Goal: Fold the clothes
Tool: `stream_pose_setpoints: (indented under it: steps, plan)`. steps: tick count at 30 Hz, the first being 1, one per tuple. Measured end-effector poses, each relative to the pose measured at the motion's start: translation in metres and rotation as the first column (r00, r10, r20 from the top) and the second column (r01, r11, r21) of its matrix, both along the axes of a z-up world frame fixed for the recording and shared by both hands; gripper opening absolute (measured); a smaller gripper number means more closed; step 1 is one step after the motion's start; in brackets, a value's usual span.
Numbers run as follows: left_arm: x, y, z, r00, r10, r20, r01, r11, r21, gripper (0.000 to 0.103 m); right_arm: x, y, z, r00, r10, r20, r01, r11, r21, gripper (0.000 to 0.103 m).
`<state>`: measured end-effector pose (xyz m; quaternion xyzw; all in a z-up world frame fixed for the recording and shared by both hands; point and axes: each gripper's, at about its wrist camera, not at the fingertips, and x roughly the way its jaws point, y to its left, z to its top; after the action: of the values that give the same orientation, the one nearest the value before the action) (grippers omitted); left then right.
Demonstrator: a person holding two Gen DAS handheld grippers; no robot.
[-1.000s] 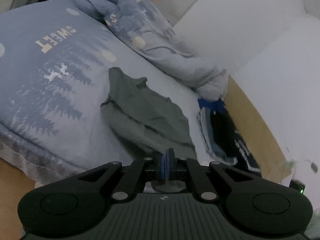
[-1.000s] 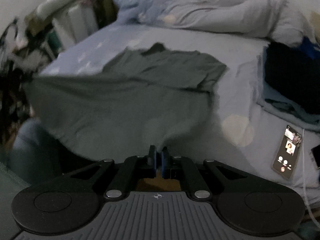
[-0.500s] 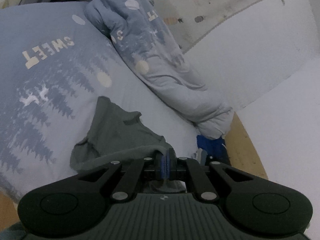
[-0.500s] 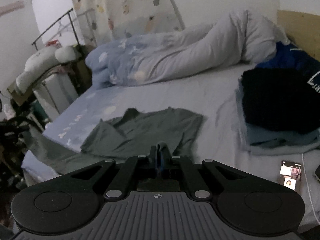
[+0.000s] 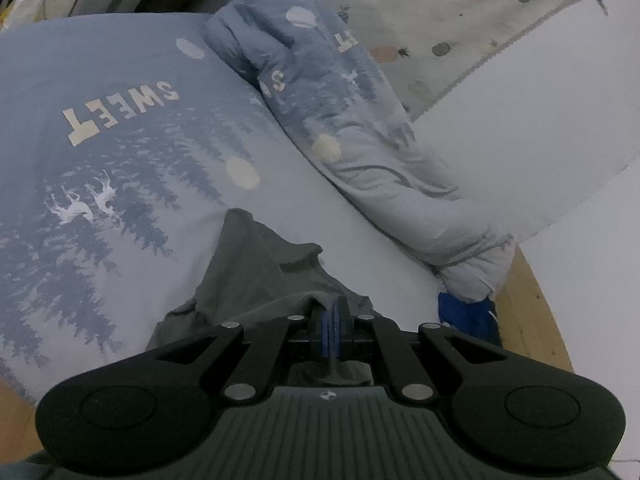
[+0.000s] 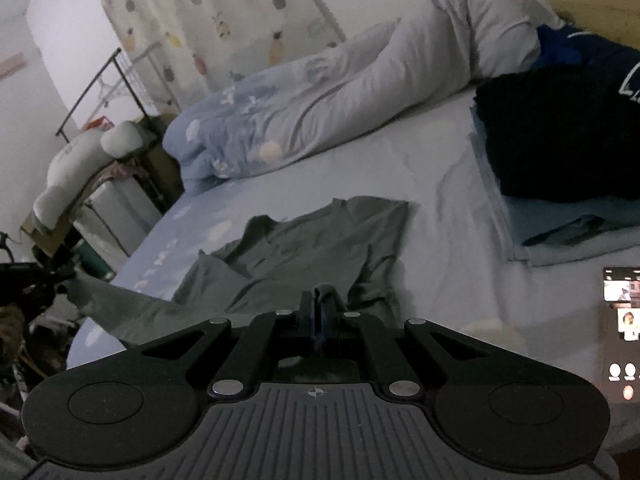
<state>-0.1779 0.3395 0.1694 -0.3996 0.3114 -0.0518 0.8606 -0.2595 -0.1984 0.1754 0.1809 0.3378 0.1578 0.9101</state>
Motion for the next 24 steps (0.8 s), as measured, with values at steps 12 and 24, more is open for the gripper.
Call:
stream_pose_setpoints:
  steps: [12, 24]
  plan:
    - [0.057, -0.010, -0.015, 0.999, -0.002, 0.036, 0.002, 1.000, -0.010, 0.005, 0.027, 0.008, 0.005, 0.999, 0.033, 0.032, -0.032, 0.998, -0.048, 0.003]
    - [0.123, -0.017, -0.014, 0.994, -0.057, 0.090, 0.055, 0.998, 0.019, 0.005, 0.105, 0.005, 0.006, 0.995, 0.014, 0.103, -0.002, 0.993, -0.114, 0.003]
